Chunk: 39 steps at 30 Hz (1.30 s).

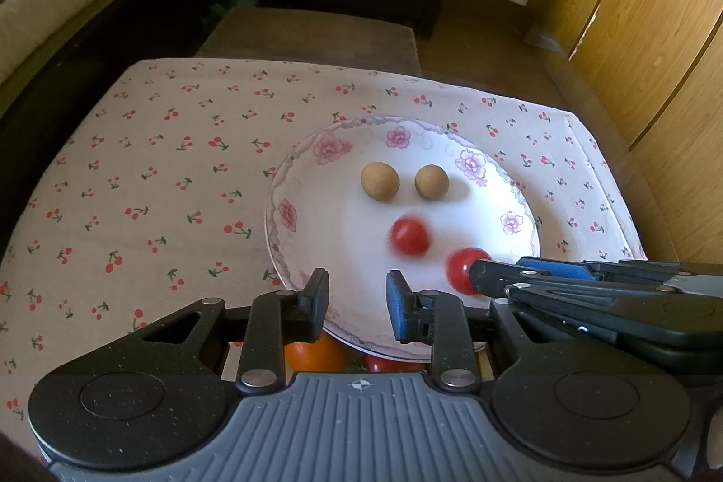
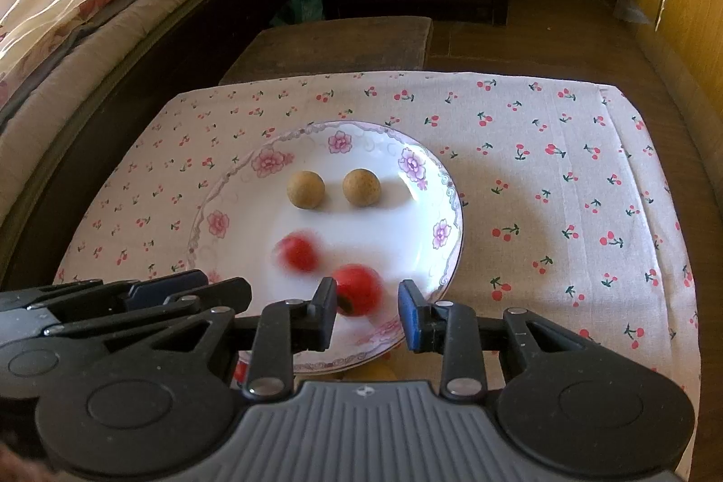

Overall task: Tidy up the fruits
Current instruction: 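Open both grippers to drop the two red tomatoes into the bowl, then move both grippers back down to the fruits beside the bowl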

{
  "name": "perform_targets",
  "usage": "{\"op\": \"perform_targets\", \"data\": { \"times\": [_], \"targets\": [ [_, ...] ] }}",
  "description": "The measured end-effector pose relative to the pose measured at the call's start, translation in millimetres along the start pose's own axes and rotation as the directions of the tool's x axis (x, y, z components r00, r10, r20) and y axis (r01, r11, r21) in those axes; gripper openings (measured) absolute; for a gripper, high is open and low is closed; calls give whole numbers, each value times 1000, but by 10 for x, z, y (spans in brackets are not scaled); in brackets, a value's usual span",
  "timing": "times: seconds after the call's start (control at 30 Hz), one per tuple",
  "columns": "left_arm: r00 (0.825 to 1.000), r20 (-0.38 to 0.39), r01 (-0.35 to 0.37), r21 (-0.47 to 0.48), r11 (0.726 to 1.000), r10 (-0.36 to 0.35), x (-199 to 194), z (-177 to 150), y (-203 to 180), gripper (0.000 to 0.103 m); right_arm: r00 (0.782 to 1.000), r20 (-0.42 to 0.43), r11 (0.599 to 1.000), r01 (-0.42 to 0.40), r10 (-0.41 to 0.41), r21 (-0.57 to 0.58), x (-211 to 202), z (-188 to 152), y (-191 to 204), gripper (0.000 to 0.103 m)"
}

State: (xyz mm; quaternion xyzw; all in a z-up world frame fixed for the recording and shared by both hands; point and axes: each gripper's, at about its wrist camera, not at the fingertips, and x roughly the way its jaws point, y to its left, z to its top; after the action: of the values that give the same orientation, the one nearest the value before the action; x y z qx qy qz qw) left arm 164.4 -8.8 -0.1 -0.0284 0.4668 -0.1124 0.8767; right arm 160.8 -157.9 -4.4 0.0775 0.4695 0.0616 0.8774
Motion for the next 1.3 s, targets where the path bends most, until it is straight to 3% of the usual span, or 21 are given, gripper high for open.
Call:
{"op": "perform_targets", "data": {
  "times": [0.67, 1.0, 1.13, 1.3],
  "targets": [
    [1000, 13, -9, 9, 1000, 9, -45, 7, -30, 41, 1000, 8, 1000, 15, -15, 12, -60, -3, -16, 33],
    [1000, 25, 13, -4, 1000, -13, -105, 13, -11, 47, 1000, 8, 1000, 25, -25, 14, -119, -28, -30, 33],
    [999, 36, 19, -18, 1000, -18, -150, 15, 43, 57, 1000, 10, 1000, 16, -16, 20, -142, -31, -26, 34],
    [999, 42, 19, -12, 1000, -18, -188, 0, 32, 57, 1000, 12, 1000, 20, -20, 11, -171, -52, -9, 34]
  ]
}}
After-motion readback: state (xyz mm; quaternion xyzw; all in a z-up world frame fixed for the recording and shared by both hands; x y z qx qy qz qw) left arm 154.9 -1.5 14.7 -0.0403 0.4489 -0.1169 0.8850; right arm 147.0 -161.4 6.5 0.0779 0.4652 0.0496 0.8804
